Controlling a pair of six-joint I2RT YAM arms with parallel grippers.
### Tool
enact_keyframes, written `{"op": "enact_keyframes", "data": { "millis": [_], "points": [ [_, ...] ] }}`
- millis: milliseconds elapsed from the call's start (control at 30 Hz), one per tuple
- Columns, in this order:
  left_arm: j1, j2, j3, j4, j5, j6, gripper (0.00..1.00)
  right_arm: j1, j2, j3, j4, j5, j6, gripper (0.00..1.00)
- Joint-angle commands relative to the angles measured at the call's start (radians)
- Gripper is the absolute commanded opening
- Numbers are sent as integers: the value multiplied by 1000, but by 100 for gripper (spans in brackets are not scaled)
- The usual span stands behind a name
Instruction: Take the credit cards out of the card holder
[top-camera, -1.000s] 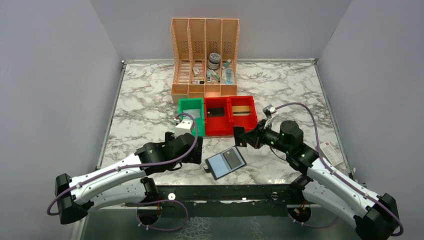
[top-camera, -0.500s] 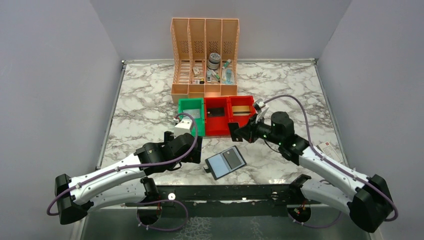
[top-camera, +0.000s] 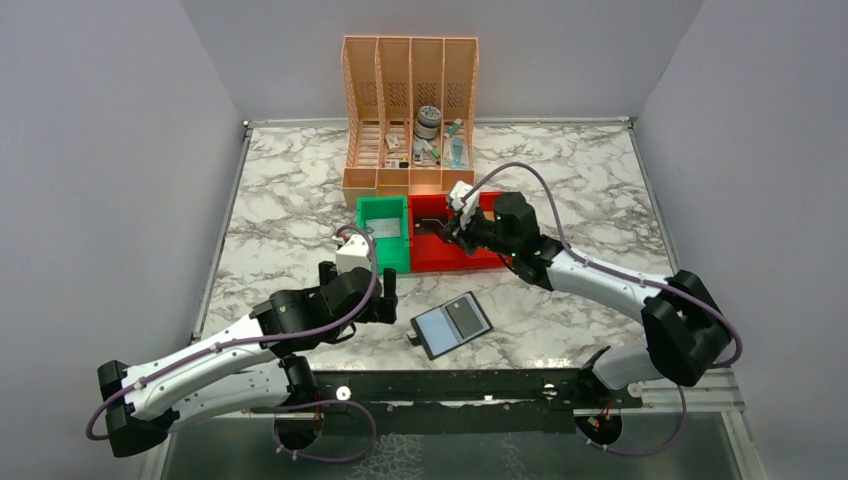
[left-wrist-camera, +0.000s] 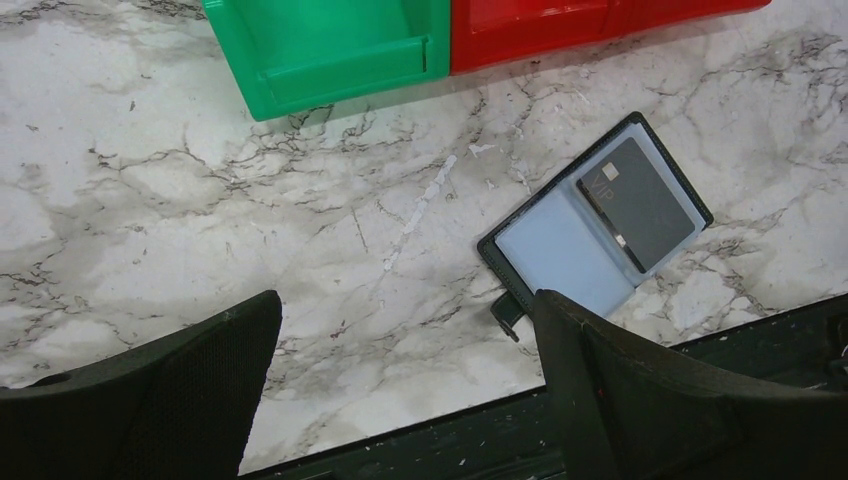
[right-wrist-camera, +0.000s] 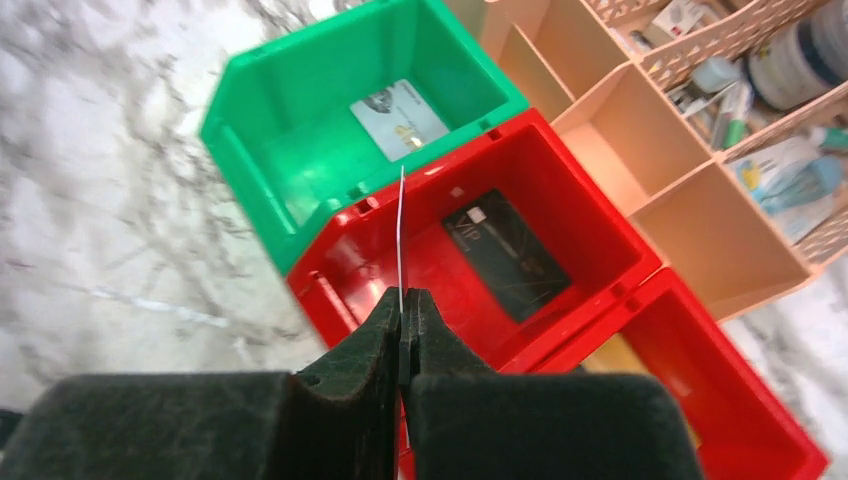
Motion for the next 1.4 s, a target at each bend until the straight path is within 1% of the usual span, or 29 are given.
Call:
{"op": "enact_keyframes", "data": {
  "millis": [0,100,267,333,467,633,733,867,1100,1167,1267,1367],
  "points": [
    [-2,-22,0,-2,-42,-14,99,18,93,64,67,136,-319,1],
    [-2,-15,-3,-2,-51,-19,99,18,154,85,62,186,-443,1],
    [-2,9,-5,-2,-58,-26,99,18,248,97,58,166,-647,1],
    [-1,14,-5,-2,-57,-25,99,18,289,120,45,147,-700,1],
    [-2,12,-5,-2,-65,-26,99,18,340,177,24,140,-729,1],
    [-2,10,-9,-2,-78,-31,99,18,390,201,10,139,-804,1],
    [-2,13,-10,-2,-87,-32,99,18,425,241,-13,145,-817,1],
    [-1,16,-8,-2,-83,-29,99,18,453,251,34,153,-841,1],
    [-2,15,-11,-3,-86,-34,99,18,539,324,-10,181,-866,2],
    [-2,12,-12,-4,-89,-35,99,18,558,331,-20,185,-876,3],
    [-2,6,-13,-4,-89,-37,99,19,560,332,-38,178,-875,9],
    [-2,0,-14,-4,-91,-38,99,20,563,344,-77,155,-871,9]
  ]
}}
